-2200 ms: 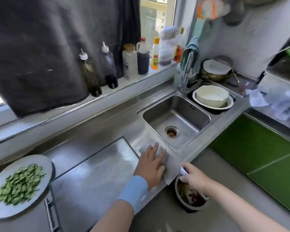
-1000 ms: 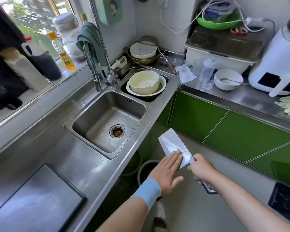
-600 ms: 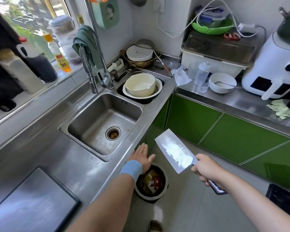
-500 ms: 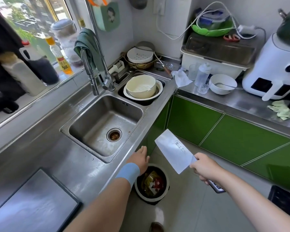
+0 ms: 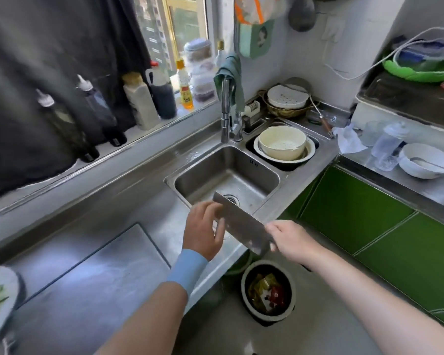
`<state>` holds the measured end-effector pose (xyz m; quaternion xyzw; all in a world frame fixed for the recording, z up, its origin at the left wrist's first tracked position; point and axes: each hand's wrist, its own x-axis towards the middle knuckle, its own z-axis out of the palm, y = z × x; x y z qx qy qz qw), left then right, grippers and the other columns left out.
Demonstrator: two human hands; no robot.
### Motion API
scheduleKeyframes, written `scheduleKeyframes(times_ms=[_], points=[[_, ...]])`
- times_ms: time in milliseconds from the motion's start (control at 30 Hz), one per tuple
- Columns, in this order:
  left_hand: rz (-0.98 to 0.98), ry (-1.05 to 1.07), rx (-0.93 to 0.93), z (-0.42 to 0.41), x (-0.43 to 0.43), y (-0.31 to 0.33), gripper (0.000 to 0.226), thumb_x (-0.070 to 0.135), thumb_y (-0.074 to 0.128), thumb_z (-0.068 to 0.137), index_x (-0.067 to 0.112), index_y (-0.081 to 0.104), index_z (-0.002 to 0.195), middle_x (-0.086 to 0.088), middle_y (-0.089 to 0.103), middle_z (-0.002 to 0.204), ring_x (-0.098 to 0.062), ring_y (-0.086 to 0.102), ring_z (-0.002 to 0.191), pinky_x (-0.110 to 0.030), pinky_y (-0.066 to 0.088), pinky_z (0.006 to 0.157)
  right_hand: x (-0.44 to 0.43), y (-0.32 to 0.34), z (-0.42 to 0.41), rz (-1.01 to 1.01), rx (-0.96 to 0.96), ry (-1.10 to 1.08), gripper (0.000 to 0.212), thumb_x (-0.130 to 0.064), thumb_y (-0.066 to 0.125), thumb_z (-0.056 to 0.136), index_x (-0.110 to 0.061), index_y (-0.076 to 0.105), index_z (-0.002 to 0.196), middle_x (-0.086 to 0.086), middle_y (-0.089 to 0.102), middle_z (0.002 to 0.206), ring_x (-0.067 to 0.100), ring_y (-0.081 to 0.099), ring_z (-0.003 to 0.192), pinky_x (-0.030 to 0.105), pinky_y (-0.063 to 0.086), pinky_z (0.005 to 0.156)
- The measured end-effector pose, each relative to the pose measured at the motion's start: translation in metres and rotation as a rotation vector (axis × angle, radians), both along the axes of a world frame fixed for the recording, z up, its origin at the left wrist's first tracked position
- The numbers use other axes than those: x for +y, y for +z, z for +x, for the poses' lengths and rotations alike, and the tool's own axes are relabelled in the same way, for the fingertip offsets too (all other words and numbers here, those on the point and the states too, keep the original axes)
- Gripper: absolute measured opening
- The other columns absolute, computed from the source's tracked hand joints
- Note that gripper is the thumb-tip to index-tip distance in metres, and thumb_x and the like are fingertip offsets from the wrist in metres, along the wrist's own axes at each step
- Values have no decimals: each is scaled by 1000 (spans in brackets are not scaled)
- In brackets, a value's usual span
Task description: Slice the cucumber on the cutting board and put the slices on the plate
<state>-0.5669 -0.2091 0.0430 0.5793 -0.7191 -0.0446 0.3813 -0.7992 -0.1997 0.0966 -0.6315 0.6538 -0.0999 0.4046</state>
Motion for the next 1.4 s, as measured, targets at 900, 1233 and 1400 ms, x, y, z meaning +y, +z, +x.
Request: scheduleKeyframes(times_ms=[900,1233,1400], points=[[440,484,-165,328,238,-70,29,8,88,56,25,74,75,9,66,81,-14,63,72,-22,47,42,26,-90,367,-325,216,1017,35,-41,75,84,-37,69,118,-8,71,105,15,63,99,24,45,85],[576,577,-216,305,233,-99,26,5,84,59,21,70,73,4,64,82,-19,59,73,-26,48,47,15,-124,363,-266,333,1163,28,-7,58,86,-25,61,108,-2,64,103,22,59,96,31,46,78],[604,646,-178,296,235,-89,19,15,83,62,20,72,77,4,62,84,-18,61,72,-23,43,49,18,-122,367,-359,404,1266,27,-3,53,85,-18,58,106,1,62,108,23,55,97,33,37,75]])
